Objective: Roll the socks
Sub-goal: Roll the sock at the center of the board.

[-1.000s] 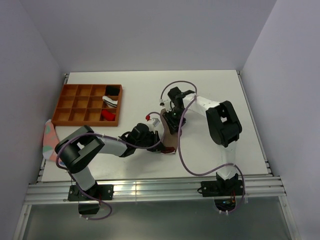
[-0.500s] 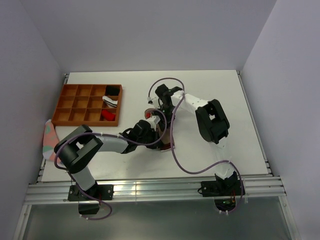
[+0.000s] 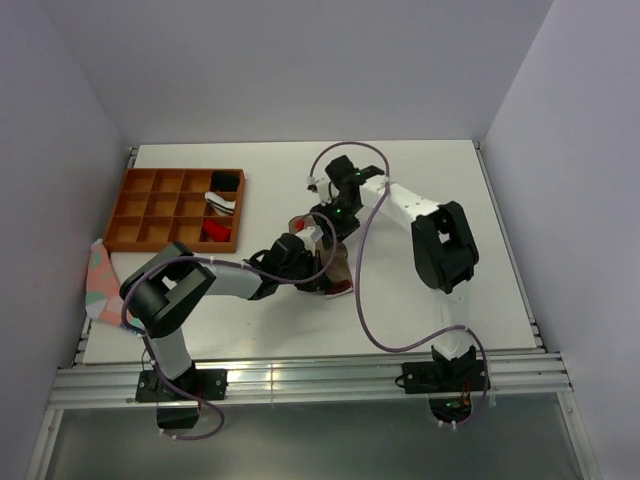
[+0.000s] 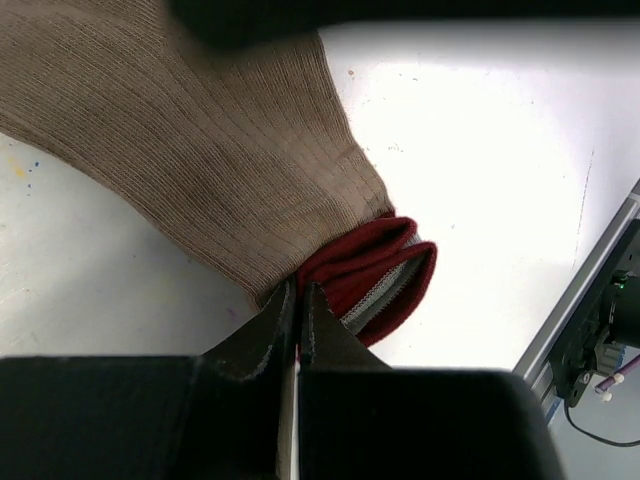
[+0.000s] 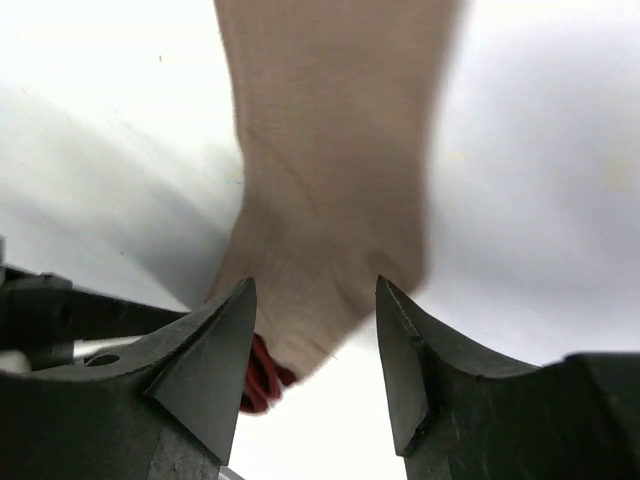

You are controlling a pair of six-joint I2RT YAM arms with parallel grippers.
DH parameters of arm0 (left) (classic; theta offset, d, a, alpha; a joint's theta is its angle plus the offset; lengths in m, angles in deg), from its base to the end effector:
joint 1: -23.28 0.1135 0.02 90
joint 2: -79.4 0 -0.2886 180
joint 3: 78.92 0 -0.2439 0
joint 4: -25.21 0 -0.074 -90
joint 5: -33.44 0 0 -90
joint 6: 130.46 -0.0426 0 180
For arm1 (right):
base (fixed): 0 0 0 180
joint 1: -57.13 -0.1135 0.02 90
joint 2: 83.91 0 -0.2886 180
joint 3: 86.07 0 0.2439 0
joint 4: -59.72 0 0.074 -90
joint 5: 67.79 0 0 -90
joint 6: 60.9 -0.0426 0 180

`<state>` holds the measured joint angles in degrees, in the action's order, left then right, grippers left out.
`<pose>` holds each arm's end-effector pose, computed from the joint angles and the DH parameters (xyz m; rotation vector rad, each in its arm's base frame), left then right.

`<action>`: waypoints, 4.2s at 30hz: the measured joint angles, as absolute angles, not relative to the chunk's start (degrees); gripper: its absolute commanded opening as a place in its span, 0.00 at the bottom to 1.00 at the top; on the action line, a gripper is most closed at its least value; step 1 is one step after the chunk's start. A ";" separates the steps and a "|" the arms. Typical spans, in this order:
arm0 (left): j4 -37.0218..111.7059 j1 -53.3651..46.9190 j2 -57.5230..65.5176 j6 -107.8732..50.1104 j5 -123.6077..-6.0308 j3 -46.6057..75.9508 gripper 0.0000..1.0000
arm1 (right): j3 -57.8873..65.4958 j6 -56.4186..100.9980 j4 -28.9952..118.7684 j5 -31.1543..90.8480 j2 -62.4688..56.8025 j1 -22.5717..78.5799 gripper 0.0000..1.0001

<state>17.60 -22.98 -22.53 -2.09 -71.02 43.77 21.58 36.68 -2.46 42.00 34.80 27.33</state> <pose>0.2310 -0.2568 0.1552 0.3186 2.3993 -1.0372 0.3668 0.2267 0.2106 -0.9887 2.6926 0.5722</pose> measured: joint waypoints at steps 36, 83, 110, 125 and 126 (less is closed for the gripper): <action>28.11 -21.17 -26.00 -1.76 -77.38 35.93 0.00 | -6.44 46.93 1.82 62.76 13.95 34.35 0.54; 29.45 -20.82 -28.12 1.21 -78.19 33.13 0.00 | -6.75 47.30 2.89 63.09 20.88 33.86 0.56; 27.61 -20.78 -28.34 2.67 -78.19 33.78 0.00 | -6.73 46.45 2.37 58.83 22.13 33.86 0.15; 18.74 -22.70 -21.43 4.18 -70.60 44.41 0.32 | -3.36 41.90 0.77 56.73 26.52 33.62 0.05; 18.43 -22.81 -20.41 4.20 -69.70 45.46 0.35 | -2.97 41.70 0.34 56.47 26.78 33.47 0.05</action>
